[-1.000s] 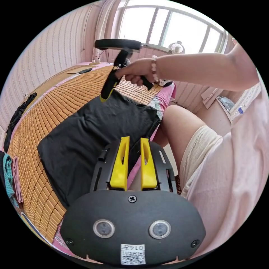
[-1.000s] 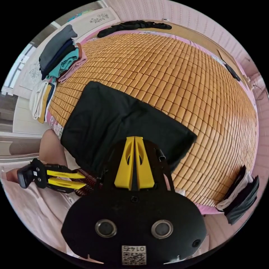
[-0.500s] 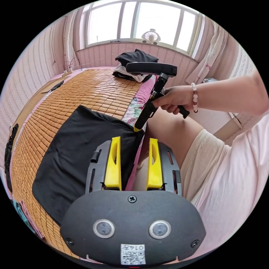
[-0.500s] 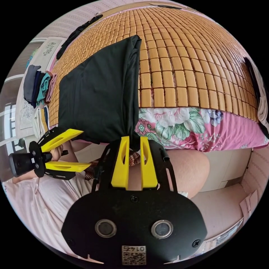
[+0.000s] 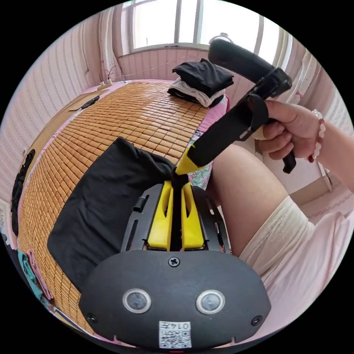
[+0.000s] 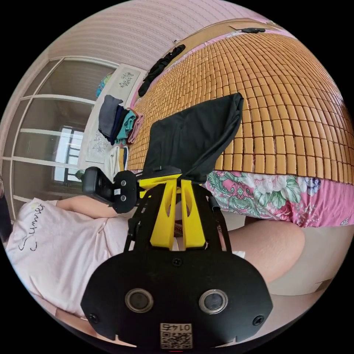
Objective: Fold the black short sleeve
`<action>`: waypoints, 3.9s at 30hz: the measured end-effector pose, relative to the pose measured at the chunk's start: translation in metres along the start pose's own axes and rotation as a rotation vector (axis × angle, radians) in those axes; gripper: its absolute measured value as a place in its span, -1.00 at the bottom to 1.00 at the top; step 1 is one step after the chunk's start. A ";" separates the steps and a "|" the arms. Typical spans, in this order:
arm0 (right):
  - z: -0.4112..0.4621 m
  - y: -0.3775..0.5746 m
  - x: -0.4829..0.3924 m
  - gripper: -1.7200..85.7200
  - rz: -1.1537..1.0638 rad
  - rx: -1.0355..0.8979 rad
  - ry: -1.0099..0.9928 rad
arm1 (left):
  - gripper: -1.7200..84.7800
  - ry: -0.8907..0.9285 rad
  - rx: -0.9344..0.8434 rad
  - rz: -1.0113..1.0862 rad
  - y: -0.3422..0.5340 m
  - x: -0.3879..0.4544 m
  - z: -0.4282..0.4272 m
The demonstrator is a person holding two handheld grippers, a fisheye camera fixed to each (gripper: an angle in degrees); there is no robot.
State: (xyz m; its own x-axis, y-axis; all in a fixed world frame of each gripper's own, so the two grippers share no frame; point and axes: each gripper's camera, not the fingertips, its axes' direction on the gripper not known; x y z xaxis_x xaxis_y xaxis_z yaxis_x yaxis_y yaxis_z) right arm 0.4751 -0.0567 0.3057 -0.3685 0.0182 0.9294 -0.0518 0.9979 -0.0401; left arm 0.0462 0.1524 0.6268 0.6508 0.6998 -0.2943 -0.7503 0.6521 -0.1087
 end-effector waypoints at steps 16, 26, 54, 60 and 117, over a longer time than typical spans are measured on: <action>0.004 -0.048 0.159 -0.88 0.454 0.354 -0.232 | -0.96 0.014 0.040 -0.034 0.029 0.009 -0.053; -0.070 -0.027 0.165 -0.95 0.314 0.449 -0.200 | -0.96 0.095 0.094 0.043 0.024 0.025 -0.064; -0.106 0.012 0.157 -0.92 0.423 0.484 -0.278 | -0.97 0.148 0.107 0.053 0.024 0.014 -0.086; -0.169 0.007 0.100 -0.93 0.294 0.554 -0.140 | -0.97 0.268 0.213 0.052 0.008 0.012 -0.096; 0.201 -0.133 -0.177 -0.69 -0.446 -0.275 0.728 | -0.94 -0.028 -0.062 -0.762 0.105 -0.129 -0.090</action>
State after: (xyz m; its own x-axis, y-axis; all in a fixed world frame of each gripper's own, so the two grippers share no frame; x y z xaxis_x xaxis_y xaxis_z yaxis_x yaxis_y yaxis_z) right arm 0.3609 -0.2058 0.0726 0.3175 -0.4329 0.8436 0.2092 0.8998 0.3830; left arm -0.1272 0.1047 0.5680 0.9932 0.0708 -0.0922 -0.0972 0.9407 -0.3250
